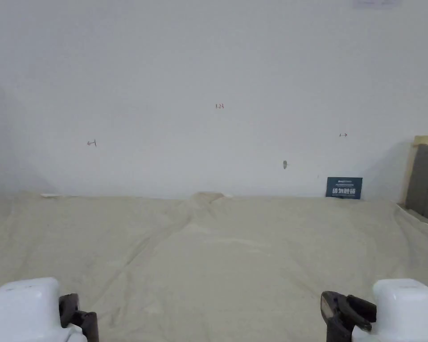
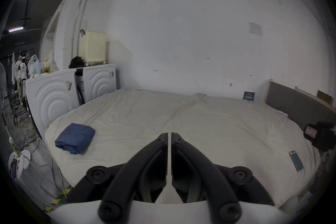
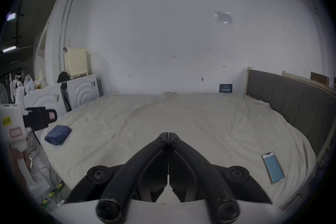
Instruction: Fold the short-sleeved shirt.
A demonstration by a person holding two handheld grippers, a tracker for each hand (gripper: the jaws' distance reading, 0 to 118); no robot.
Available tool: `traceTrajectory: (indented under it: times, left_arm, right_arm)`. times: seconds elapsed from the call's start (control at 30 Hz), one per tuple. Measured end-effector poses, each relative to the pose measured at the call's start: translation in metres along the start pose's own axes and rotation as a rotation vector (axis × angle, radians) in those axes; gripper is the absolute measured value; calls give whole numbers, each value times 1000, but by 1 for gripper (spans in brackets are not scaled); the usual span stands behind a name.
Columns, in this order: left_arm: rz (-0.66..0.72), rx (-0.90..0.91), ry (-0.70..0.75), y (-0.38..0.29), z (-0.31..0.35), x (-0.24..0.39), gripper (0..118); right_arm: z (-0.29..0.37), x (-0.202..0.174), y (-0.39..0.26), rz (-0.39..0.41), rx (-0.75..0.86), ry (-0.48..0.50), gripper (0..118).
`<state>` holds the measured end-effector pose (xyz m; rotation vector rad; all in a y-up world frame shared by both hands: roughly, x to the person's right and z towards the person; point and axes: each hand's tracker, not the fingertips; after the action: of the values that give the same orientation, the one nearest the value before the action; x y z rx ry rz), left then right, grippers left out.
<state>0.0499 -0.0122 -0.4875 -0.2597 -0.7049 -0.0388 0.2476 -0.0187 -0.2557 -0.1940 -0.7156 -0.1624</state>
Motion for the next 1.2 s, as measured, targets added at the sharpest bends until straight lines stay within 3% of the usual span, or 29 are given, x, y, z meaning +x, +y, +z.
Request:
traceTrajectory:
  times: [0.1,0.33,0.4,0.43,0.47,0.5,0.53,0.57,0.77,0.93,1.13,1.2]
  left_arm:
    - [-59,21,1,0,11,22,3]
    - [-50,45,-18,3,43,34,3]
    - [-78,88,11,5,46,35,4]
    - [-83,99,14,5,47,36,12]
    - [-91,105,7,7,48,36,30]
    - [-74,100,7,9,47,36,59]
    - [-48,98,6,9,44,35,99]
    - [-36,87,-1,8,43,35,115]
    - [-46,61,-10,2,36,45,118]
    - [-93,-10,-16,-5,29,56,118]
    - [-95,-4,-24,-1,35,56,118]
    - [-100,-5,-24,-1,35,56,118]
  right_arm:
    - [11,4,0,14,22,-24,0]
    - [24,9,-3,-1,32,-22,1]
    - [26,11,-2,-12,43,-21,21]
    - [27,12,-1,-24,44,-15,45]
    - [27,13,1,-43,42,-6,66]
    - [27,14,1,-59,47,-4,86]
    - [28,15,0,-88,66,18,96]
    - [31,17,0,-79,76,6,96]
    - [26,14,5,-76,61,8,96]
    - [18,7,0,-21,-28,-29,96]
    - [16,2,-7,-1,-16,-21,96]
    - [16,-1,-7,19,-13,-61,96]
